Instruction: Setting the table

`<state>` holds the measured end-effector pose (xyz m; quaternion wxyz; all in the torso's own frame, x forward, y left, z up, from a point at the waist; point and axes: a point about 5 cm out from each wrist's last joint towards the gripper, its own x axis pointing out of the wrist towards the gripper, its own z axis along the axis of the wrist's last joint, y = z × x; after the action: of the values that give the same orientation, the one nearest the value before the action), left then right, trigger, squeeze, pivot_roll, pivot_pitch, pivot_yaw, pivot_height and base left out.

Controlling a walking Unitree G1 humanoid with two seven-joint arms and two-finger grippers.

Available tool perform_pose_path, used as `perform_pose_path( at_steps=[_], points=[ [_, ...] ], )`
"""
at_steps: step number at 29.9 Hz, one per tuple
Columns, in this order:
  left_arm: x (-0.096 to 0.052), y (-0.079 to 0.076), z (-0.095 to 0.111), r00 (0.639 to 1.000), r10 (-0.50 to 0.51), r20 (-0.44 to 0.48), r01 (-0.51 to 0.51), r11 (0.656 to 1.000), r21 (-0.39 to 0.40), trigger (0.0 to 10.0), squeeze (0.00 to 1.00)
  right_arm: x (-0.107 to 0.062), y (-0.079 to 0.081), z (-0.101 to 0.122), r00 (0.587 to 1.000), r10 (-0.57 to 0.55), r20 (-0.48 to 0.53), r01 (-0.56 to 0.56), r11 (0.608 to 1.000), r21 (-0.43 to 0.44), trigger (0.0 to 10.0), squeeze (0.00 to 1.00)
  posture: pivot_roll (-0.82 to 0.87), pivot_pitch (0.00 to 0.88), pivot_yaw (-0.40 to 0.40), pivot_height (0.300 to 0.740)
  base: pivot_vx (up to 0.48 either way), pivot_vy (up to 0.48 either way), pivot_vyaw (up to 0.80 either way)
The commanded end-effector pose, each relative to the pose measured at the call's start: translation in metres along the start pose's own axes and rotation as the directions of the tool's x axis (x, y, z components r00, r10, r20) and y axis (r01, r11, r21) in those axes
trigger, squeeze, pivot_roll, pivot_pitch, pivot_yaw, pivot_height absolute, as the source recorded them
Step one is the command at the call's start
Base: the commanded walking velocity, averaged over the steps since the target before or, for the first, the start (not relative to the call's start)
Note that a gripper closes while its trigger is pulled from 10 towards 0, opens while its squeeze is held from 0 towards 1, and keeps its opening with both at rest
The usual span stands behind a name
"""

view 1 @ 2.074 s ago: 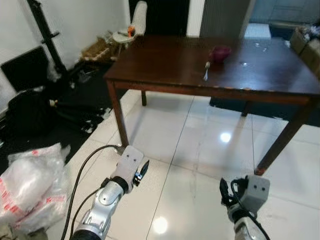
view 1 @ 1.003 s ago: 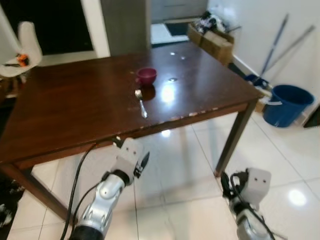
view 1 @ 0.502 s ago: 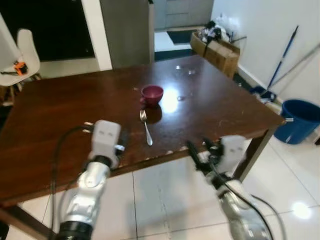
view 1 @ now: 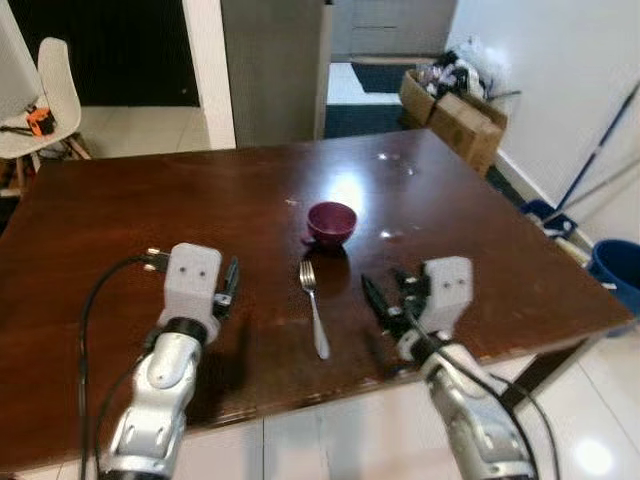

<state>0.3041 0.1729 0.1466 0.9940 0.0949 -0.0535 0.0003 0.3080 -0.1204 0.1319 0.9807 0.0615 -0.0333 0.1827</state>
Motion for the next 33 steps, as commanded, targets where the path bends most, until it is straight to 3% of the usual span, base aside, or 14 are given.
perform_pose_path(
  at_steps=[1, 6, 8, 15, 17, 20, 21, 26, 27, 33],
  points=[
    [0.000, 0.000, 0.002, 0.999, -0.029, -0.015, 0.029, 1.000, -0.012, 10.0, 0.00, 0.001, -0.005, -0.004, 1.000, -0.015, -0.023, 0.015, 1.000, 0.026, 10.0, 0.00, 0.03, 0.000, 0.046, 0.740, 0.000, 0.000, 0.00],
    [-0.001, 0.011, 0.004, 0.999, -0.023, -0.037, 0.022, 0.999, -0.023, 10.0, 0.00, 0.005, 0.005, -0.006, 0.998, 0.051, -0.045, -0.048, 0.996, 0.070, 10.0, 0.00, 0.03, 0.000, 0.045, 0.740, 0.000, 0.000, 0.00],
    [-0.007, 0.022, 0.002, 0.999, -0.010, -0.050, 0.010, 1.000, -0.009, 10.0, 0.00, 0.007, 0.019, -0.016, 0.990, 0.086, -0.112, -0.080, 0.995, 0.051, 10.0, 0.00, 0.03, 0.000, 0.038, 0.740, 0.000, 0.000, 0.00],
    [-0.010, 0.028, 0.001, 0.997, -0.026, -0.071, 0.026, 1.000, 0.009, 10.0, 0.00, 0.005, 0.032, -0.027, 0.978, 0.112, -0.177, -0.100, 0.992, 0.079, 10.0, 0.00, 0.03, 0.000, 0.034, 0.740, 0.000, 0.000, 0.00],
    [-0.006, 0.033, 0.003, 0.996, -0.032, -0.080, 0.034, 0.999, 0.027, 10.0, 0.00, 0.000, 0.047, -0.025, 0.962, 0.203, -0.181, -0.172, 0.970, 0.169, 10.0, 0.00, 0.03, 0.000, 0.032, 0.740, 0.000, 0.000, 0.00],
    [-0.002, 0.036, 0.006, 0.996, -0.039, -0.075, 0.041, 0.999, 0.035, 10.0, 0.00, -0.001, 0.046, -0.026, 0.961, 0.168, -0.218, -0.136, 0.978, 0.156, 10.0, 0.00, 0.03, 0.000, 0.032, 0.740, 0.000, 0.000, 0.00],
    [0.001, 0.036, 0.008, 0.996, -0.047, -0.069, 0.050, 0.998, 0.036, 10.0, 0.00, 0.001, 0.041, -0.031, 0.955, 0.114, -0.274, -0.085, 0.990, 0.116, 10.0, 0.00, 0.02, 0.000, 0.034, 0.740, 0.000, 0.000, 0.00],
    [0.008, 0.034, 0.014, 0.995, -0.078, -0.057, 0.080, 0.996, 0.039, 10.0, 0.00, 0.007, 0.044, -0.045, 0.934, 0.089, -0.346, -0.052, 0.992, 0.113, 10.0, 0.00, 0.02, 0.000, 0.037, 0.740, 0.000, 0.000, 0.00],
    [0.013, 0.032, 0.020, 0.994, -0.097, -0.042, 0.099, 0.994, 0.038, 10.0, 0.00, 0.011, 0.046, -0.056, 0.915, 0.088, -0.393, -0.048, 0.993, 0.110, 10.0, 0.00, 0.04, 0.000, 0.041, 0.740, 0.000, 0.000, 0.00],
    [0.019, 0.032, 0.029, 0.993, -0.113, -0.022, 0.114, 0.992, 0.047, 10.0, 0.00, 0.022, 0.060, -0.068, 0.889, 0.128, -0.440, -0.065, 0.986, 0.155, 10.0, 0.00, 0.06, 0.008, 0.045, 0.740, 0.000, 0.000, 0.00]
  ],
)
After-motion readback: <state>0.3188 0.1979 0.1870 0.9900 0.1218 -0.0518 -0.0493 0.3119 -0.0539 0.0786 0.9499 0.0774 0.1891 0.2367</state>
